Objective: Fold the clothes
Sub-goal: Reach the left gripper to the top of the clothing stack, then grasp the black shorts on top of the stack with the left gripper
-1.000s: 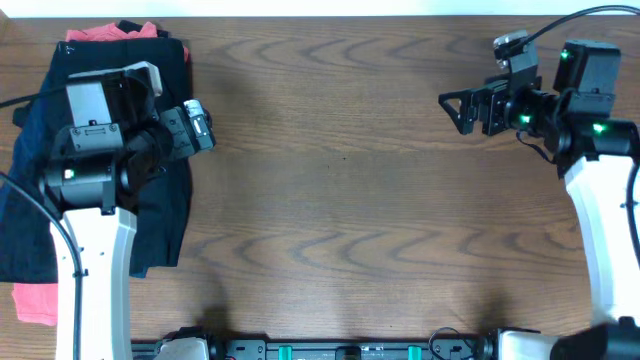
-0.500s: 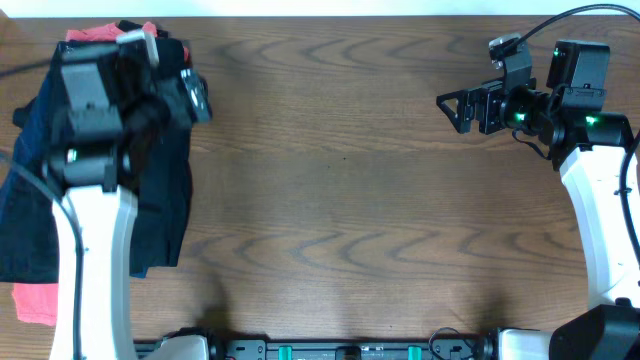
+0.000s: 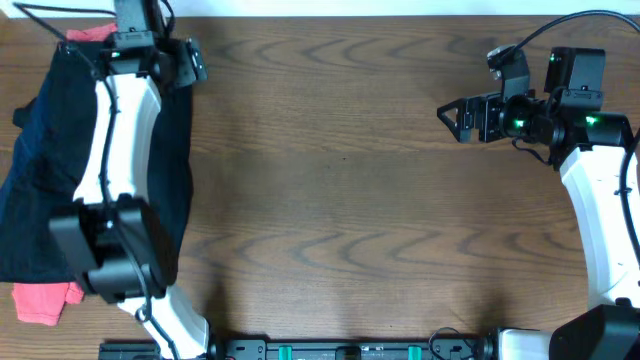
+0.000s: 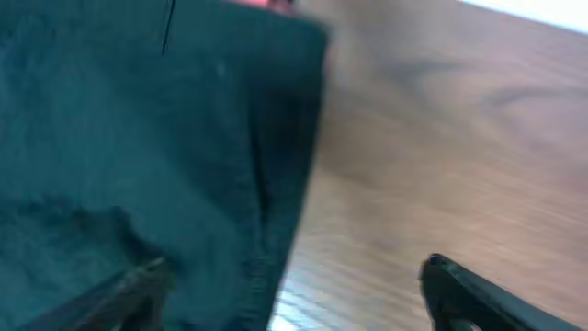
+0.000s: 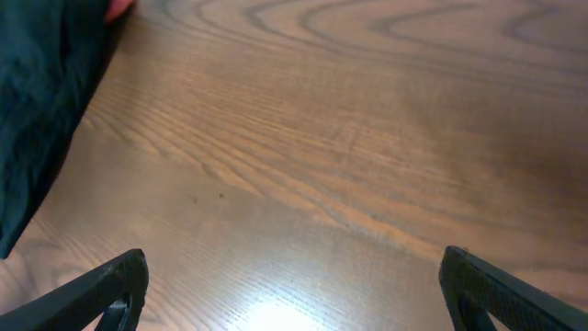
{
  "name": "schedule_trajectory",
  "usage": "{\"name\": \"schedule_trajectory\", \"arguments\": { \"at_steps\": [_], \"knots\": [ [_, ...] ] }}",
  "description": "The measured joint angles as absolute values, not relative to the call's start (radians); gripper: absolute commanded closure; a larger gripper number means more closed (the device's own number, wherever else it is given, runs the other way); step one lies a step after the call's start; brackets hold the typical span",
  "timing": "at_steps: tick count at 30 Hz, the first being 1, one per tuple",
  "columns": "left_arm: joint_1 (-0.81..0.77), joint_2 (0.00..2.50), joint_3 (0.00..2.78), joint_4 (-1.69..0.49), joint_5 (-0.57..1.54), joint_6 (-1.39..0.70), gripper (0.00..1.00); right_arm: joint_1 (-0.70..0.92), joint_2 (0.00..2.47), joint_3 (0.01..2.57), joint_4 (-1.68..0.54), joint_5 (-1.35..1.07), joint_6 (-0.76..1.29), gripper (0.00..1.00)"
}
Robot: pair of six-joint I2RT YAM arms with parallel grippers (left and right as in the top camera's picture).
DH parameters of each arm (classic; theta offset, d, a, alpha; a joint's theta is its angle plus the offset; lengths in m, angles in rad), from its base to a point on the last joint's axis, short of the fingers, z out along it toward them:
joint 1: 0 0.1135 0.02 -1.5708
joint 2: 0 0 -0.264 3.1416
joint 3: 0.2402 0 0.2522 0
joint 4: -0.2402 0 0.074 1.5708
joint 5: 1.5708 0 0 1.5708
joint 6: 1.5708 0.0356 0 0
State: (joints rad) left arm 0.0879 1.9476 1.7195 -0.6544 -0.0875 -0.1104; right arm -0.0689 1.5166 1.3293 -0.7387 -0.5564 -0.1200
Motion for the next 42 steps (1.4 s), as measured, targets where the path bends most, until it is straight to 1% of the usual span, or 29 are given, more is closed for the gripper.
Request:
{"name": "schedule_trajectory", "arguments": {
  "at_steps": [4, 8, 10, 23, 30, 39, 40, 41, 42],
  "knots": [
    [0.088, 2.009, 1.720, -0.655, -0.131, -0.108, 0.24, -0.069, 1.517, 1.329, -0.749, -0.548, -0.120, 0.01],
    [0.088, 2.057, 1.720, -0.651, -0.147, -0.108, 0.37, -0.069, 1.517, 1.329, -0.774, -0.545, -0.120, 0.01],
    [0.088, 2.076, 1.720, -0.647, -0.153, -0.098, 0.40, -0.069, 1.517, 1.329, -0.783, -0.545, -0.120, 0.01],
    [0.091, 2.191, 1.720, -0.548, -0.170, -0.046, 0.41, -0.069, 1.517, 1.329, -0.785, -0.541, -0.120, 0.02],
    [0.117, 2.199, 1.720, -0.535, -0.236, -0.025, 0.41, -0.069, 1.517, 1.329, -0.765, -0.523, -0.120, 0.04],
    [0.152, 2.199, 1.720, -0.534, -0.259, -0.024, 0.41, -0.069, 1.517, 1.329, -0.754, -0.522, -0.119, 0.04],
    [0.152, 2.200, 1.720, -0.534, -0.262, -0.023, 0.44, -0.069, 1.517, 1.329, -0.753, -0.522, -0.119, 0.04],
    [0.151, 2.200, 1.720, -0.534, -0.262, -0.023, 0.56, -0.069, 1.517, 1.329, -0.752, -0.522, -0.119, 0.04],
    [0.150, 2.200, 1.720, -0.534, -0.263, -0.025, 0.74, -0.069, 1.517, 1.329, -0.751, -0.522, -0.118, 0.04]
  ]
}}
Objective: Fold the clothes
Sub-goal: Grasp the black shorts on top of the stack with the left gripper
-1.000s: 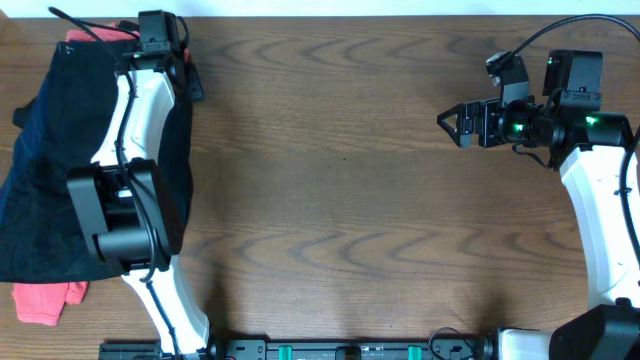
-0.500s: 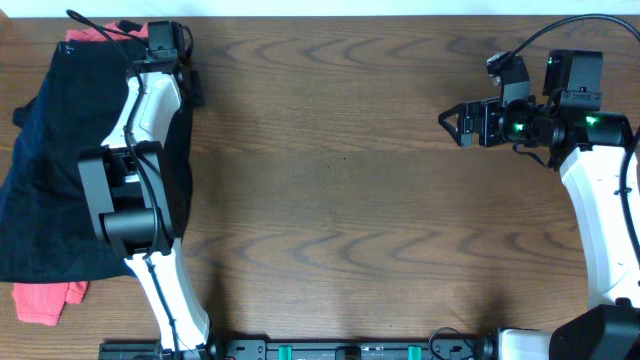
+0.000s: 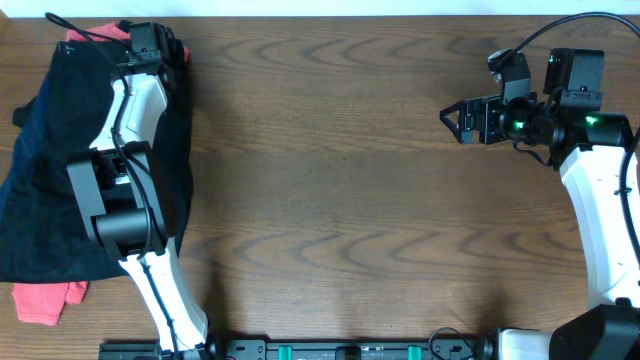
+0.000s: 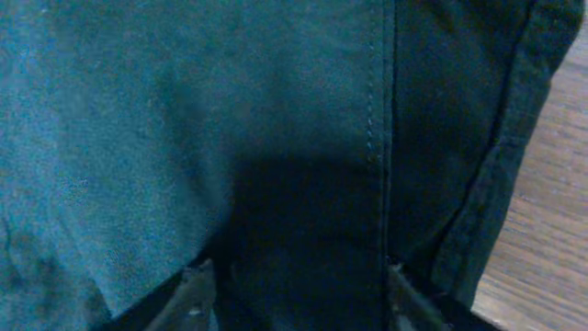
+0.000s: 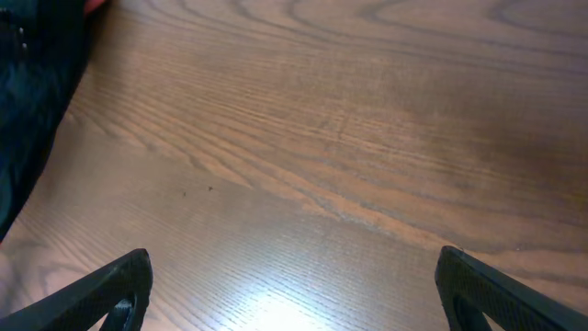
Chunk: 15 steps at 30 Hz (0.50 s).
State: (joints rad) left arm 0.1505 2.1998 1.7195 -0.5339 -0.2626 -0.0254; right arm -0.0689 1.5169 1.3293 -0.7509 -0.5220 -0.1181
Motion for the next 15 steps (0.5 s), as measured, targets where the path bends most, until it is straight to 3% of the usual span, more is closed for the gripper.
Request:
{"name": "schedule_trajectory", "arguments": {
  "at_steps": [1, 2, 15],
  "knots": [
    [0.150, 2.200, 1.720, -0.533, -0.263, -0.026, 0.89, -0.069, 1.517, 1.329, -0.749, -0.522, -0.116, 0.04],
    [0.150, 2.200, 1.720, -0.534, -0.263, -0.021, 0.94, -0.069, 1.517, 1.329, -0.748, -0.522, -0.112, 0.04],
    [0.145, 2.109, 1.718, -0.632, -0.262, -0.015, 0.94, -0.069, 1.517, 1.329, -0.743, -0.522, -0.095, 0.08]
  ]
}}
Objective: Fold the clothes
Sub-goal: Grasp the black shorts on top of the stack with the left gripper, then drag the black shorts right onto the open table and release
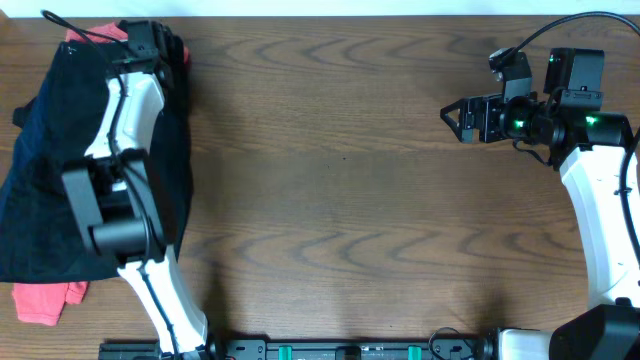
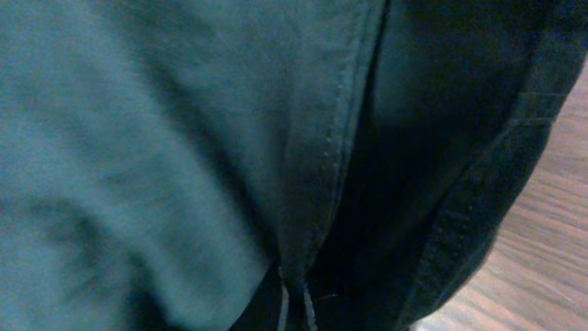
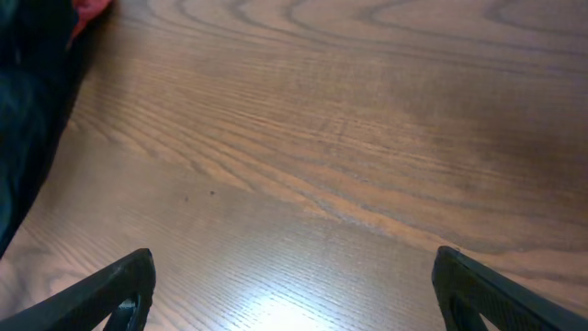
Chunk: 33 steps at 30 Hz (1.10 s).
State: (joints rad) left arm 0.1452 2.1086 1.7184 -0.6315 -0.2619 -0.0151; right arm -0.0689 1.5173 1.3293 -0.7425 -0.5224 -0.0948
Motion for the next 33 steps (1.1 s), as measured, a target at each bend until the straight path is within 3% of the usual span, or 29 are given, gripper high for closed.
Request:
{"name": "schedule_trajectory", "arguments": {
  "at_steps": [5, 14, 22, 33],
  "knots": [
    [0.112, 1.877, 1.717, -0.681, -0.248, -0.025, 0.94, -0.069, 1.518, 1.329, -0.735, -0.523, -0.080, 0.15],
    [-0.092, 1.589, 1.718, -0.724, -0.087, -0.078, 0.94, -0.089, 1.493, 1.351, -0.789, -0.523, -0.050, 0.15],
    [-0.349, 1.700, 1.718, -0.665, 0.007, -0.201, 0.94, -0.212, 1.336, 1.431, -0.925, -0.503, -0.044, 0.15],
    [-0.603, 2.042, 1.717, -0.291, 0.125, -0.345, 0.94, -0.274, 1.265, 1.441, -1.029, -0.450, -0.044, 0.15]
  ]
}}
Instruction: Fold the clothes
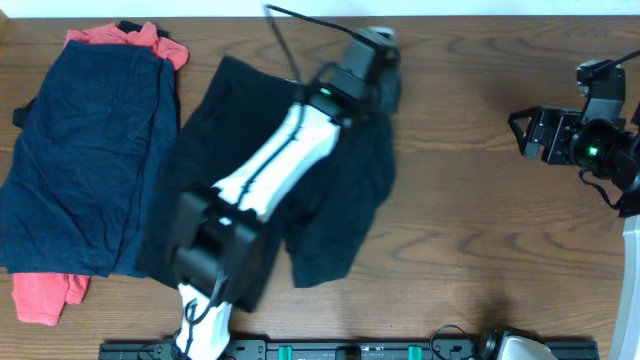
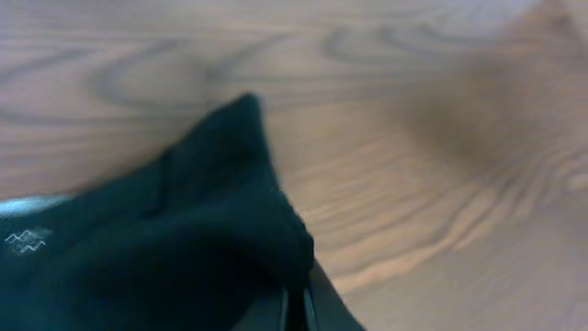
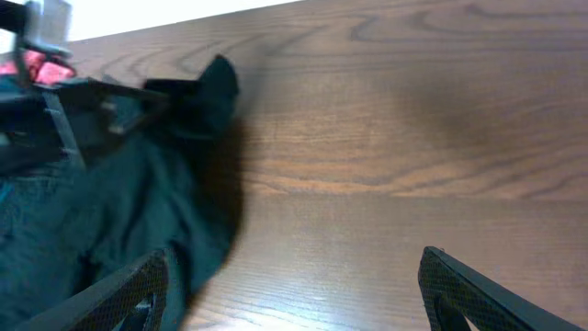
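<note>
A black garment (image 1: 330,190) lies crumpled across the middle of the table. My left gripper (image 1: 388,82) is shut on its far right corner, near the table's back edge. In the left wrist view the black cloth (image 2: 184,248) bunches up over the closed left gripper (image 2: 296,314). My right gripper (image 1: 520,133) hangs open at the right, apart from the cloth. The right wrist view shows its open fingers (image 3: 119,294), the right gripper (image 3: 294,296) over bare wood, and the garment (image 3: 119,211) at left.
At the far left lies a navy garment (image 1: 90,150) on top of a red one (image 1: 40,295), which peeks out at the back and the front. Bare wood table (image 1: 480,230) lies between the black garment and the right arm.
My left gripper, shut on dark cloth at the pile's far right corner, is now at the table's back centre. The black garment has come off the pile into the middle. My right gripper has moved right.
My left gripper first hung open over the pile's far right corner. It was then down on the dark cloth with its jaws apart, then shut on a fold. Now the black garment lies apart from the pile, mid-table. The right gripper has stayed open throughout.
</note>
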{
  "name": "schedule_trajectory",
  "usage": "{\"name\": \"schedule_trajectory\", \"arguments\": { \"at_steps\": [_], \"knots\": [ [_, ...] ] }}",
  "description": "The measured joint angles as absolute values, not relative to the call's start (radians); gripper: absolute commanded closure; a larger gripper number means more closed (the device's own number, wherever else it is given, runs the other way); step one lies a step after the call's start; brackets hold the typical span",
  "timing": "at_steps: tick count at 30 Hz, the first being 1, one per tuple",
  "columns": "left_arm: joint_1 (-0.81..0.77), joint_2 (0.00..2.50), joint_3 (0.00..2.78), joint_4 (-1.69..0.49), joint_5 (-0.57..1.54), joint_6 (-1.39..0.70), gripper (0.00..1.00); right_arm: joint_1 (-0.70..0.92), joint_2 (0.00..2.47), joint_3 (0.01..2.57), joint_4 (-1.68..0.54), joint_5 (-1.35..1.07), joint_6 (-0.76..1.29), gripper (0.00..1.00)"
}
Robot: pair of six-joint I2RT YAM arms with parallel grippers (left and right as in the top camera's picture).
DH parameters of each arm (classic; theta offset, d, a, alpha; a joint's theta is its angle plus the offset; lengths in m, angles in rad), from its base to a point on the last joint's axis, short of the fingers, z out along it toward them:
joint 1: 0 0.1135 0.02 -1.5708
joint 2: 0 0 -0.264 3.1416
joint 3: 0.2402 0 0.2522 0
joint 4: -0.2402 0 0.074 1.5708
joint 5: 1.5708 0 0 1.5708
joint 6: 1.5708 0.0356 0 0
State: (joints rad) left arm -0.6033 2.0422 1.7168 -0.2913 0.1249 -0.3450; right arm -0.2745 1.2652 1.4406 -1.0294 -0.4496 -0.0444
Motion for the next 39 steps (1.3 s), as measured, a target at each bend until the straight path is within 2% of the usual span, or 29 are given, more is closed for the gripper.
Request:
{"name": "schedule_trajectory", "arguments": {
  "at_steps": [8, 12, 15, 16, 17, 23, 27, 34, 39],
  "knots": [
    [-0.664, 2.087, 1.718, -0.064, 0.136, -0.468, 0.94, -0.292, 1.265, 1.441, -1.034, -0.444, -0.045, 0.14],
    [-0.665, 2.087, 1.754, -0.051, 0.144, -0.494, 0.94, -0.295, 1.265, 1.441, -1.034, -0.443, -0.045, 0.14],
    [-0.665, 2.087, 1.799, -0.049, 0.144, -0.500, 0.24, -0.295, 1.265, 1.441, -1.035, -0.441, -0.045, 0.13],
    [-0.665, 2.087, 1.810, -0.048, 0.145, -0.500, 0.08, -0.295, 1.265, 1.441, -1.034, -0.440, -0.045, 0.13],
    [-0.665, 2.085, 1.820, -0.055, 0.147, -0.497, 0.02, -0.295, 1.265, 1.441, -1.034, -0.439, -0.044, 0.13],
    [-0.651, 2.031, 1.831, -0.278, 0.150, -0.416, 0.02, -0.295, 1.265, 1.441, -1.035, -0.436, -0.045, 0.13],
    [-0.587, 1.943, 1.830, -0.481, 0.150, -0.347, 0.02, -0.295, 1.266, 1.441, -1.037, -0.438, -0.045, 0.13],
    [-0.343, 1.732, 1.834, -0.802, 0.143, -0.302, 0.02, -0.267, 1.310, 1.440, -1.103, -0.471, -0.052, 0.17],
    [-0.203, 1.711, 1.840, -0.971, 0.138, -0.287, 0.02, -0.169, 1.367, 1.376, -1.146, -0.442, -0.055, 0.17]
  ]
}}
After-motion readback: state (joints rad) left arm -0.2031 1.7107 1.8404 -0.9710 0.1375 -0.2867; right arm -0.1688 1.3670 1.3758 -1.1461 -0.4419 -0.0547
